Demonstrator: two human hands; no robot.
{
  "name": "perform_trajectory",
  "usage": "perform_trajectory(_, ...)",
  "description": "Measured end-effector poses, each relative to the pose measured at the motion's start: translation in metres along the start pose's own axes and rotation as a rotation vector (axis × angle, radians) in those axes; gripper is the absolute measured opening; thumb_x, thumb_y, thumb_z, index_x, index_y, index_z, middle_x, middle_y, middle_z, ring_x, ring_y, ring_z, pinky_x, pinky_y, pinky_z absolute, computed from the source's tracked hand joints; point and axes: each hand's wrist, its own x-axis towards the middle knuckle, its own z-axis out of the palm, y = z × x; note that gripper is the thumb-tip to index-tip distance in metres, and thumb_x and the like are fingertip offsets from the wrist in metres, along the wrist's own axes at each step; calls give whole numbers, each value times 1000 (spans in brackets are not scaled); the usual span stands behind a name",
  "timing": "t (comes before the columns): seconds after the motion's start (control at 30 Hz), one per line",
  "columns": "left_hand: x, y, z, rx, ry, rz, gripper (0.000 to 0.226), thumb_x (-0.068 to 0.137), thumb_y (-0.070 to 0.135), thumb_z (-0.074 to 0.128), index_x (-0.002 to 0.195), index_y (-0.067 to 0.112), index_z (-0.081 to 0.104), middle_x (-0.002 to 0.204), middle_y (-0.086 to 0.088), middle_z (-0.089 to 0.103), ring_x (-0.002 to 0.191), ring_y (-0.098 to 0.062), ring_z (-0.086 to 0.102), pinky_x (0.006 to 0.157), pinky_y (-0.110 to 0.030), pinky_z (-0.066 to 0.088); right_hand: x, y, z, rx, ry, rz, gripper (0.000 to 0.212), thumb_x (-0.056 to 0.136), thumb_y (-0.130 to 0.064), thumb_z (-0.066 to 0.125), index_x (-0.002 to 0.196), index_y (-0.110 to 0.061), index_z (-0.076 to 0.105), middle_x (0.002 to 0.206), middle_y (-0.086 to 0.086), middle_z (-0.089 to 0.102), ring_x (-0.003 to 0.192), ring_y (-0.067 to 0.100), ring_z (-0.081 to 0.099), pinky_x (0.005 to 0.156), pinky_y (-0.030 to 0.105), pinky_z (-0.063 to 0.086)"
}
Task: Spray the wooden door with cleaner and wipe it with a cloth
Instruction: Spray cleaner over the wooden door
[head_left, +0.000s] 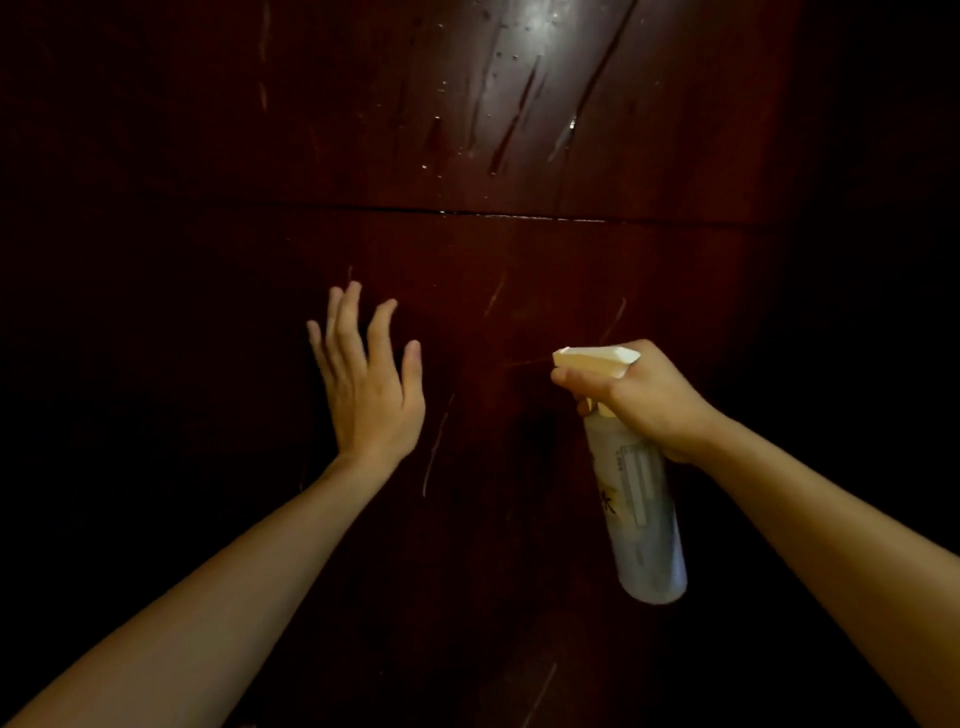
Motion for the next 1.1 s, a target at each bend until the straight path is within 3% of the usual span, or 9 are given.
perform_trajectory(0.17,-14,32,18,-21,-77,94,52,108,32,46,154,9,39,169,-17,19,162,-30,8,131,-50,-2,-7,20,-44,-25,162,47,24,92,-31,73,83,-10,79,89,3,78,89,17,72,80,27,50)
perform_trajectory(0.23,-20,49,30,-33,-114,141,53,108,33,45,155,9,39,170,-17,19,162,-30,9,131,-50,-1,-11,28,-57,-24,215,64,25,91,-31,73,80,-10,78,87,2,78,89,15,72,80,26,50)
perform_trajectory(0.33,-27,65,46,0,-148,164,54,108,35,44,156,11,38,170,-17,17,162,-31,8,131,-52,1,-17,41,-67,-52,219,75,26,92,-31,73,77,-9,77,82,3,77,74,10,69,66,16,50)
perform_trajectory(0.53,-32,68,60,84,-109,162,53,109,35,46,154,10,40,170,-20,18,161,-34,8,131,-54,1,-21,74,-75,-113,197,130,17,88,-35,78,84,-20,71,70,-1,72,60,6,68,56,17,47)
perform_trajectory(0.7,-35,67,59,95,-108,162,52,109,35,45,154,9,41,170,-21,18,161,-36,8,131,-54,1,-25,95,-85,-58,240,161,16,90,-30,77,91,-15,74,83,4,76,78,14,73,66,22,51)
perform_trajectory(0.87,-68,56,57,55,-175,171,51,108,31,48,153,9,40,168,-21,20,161,-36,8,131,-50,-4,-43,114,-80,-25,160,170,13,90,-25,76,101,-19,77,89,0,79,92,13,73,79,24,54)
perform_trajectory(0.97,-111,32,50,62,-237,128,51,107,29,50,154,11,38,169,-20,17,161,-33,3,130,-50,-5,-53,132,-44,-2,32,163,20,87,-25,79,107,-24,78,94,2,79,94,19,74,88,39,57)
perform_trajectory(1.03,-143,9,39,97,-247,53,51,107,28,50,154,11,38,169,-20,15,161,-31,2,131,-51,-3,-57,143,-9,5,-55,157,14,86,-29,80,100,-25,79,92,6,78,90,27,74,83,47,57)
perform_trajectory(1.1,-176,-18,22,154,-233,-66,51,108,27,50,155,10,37,169,-21,15,161,-33,4,131,-53,0,-59,154,31,24,-150,157,10,87,-31,78,91,-23,79,86,7,77,82,24,73,71,38,54)
